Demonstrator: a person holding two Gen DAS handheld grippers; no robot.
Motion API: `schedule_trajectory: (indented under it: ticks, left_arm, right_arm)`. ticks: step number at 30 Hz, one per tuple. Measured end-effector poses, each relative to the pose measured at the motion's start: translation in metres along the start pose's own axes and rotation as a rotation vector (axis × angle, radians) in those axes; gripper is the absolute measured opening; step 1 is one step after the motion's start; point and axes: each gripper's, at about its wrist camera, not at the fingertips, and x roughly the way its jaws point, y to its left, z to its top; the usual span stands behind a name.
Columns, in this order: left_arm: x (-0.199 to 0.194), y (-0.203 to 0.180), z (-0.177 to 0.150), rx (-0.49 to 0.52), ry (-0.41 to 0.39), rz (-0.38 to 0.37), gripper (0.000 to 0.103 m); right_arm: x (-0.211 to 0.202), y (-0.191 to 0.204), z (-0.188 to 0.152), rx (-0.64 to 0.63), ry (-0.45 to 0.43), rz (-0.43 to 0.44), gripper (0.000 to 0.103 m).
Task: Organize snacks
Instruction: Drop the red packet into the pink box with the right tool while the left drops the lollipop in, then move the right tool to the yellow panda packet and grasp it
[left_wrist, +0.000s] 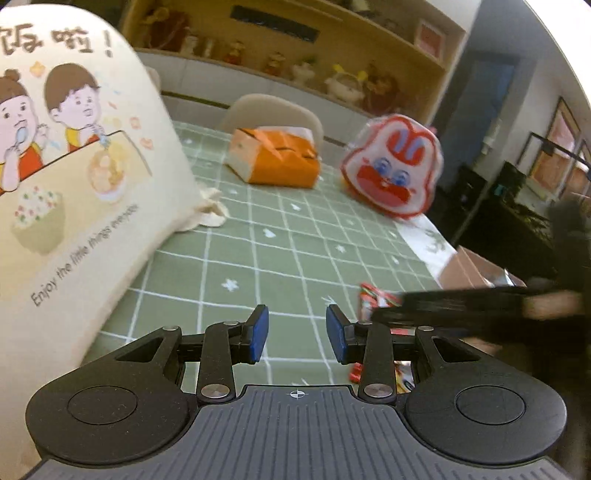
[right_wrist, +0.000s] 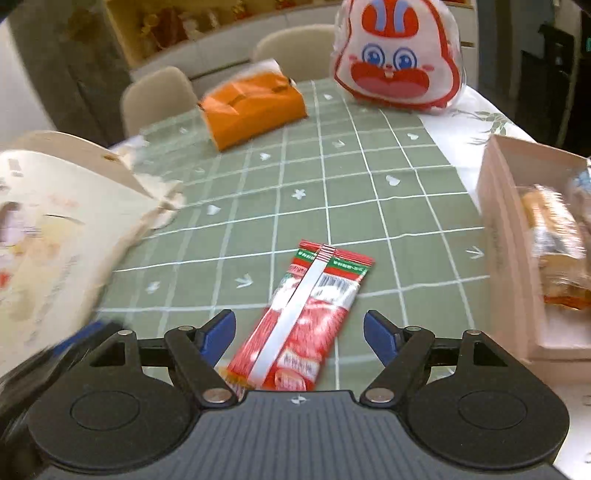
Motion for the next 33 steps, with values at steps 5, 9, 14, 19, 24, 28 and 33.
schedule_trajectory:
  ticks: [5,9,14,19,24,28,33]
  left_arm:
    - [0.001,-0.006,-0.005,0.016,0.016,-0.021,0.039]
    - [0.003,-0.009,-0.008,0.026,0.028,-0.025,0.039]
    - [0.005,-0.013,-0.012,0.049,0.034,-0.017,0.039]
    - [0.009,-0.015,-0.016,0.059,0.06,-0.026,0.039]
    - [0.009,-0.016,-0.016,0.051,0.082,-0.09,0.039]
    - [0.01,-0.013,-0.017,0.013,0.138,-0.099,0.039]
    - [0.002,-0.001,-0.027,-0.063,0.232,-0.122,0.039]
  right_arm:
    - [0.023,0.018,-0.002,-0.087,0.016,-0.088,0.072]
    - [0.011,0.008,-0.009,-0.115,0.027,-0.068,0.061]
    - [-0.017,-0.004,-0.031,-0.161,0.014,-0.07,0.057]
    - [-0.055,-0.027,-0.064,-0.199,-0.015,-0.065,0.057]
    - [-0.09,-0.071,-0.101,-0.147,-0.051,-0.1,0.05]
    - [-0.112,-0.098,-0.124,-0.109,-0.108,-0.168,0.05]
    - [-0.125,-0.111,-0.144,-0.144,-0.148,-0.179,0.062]
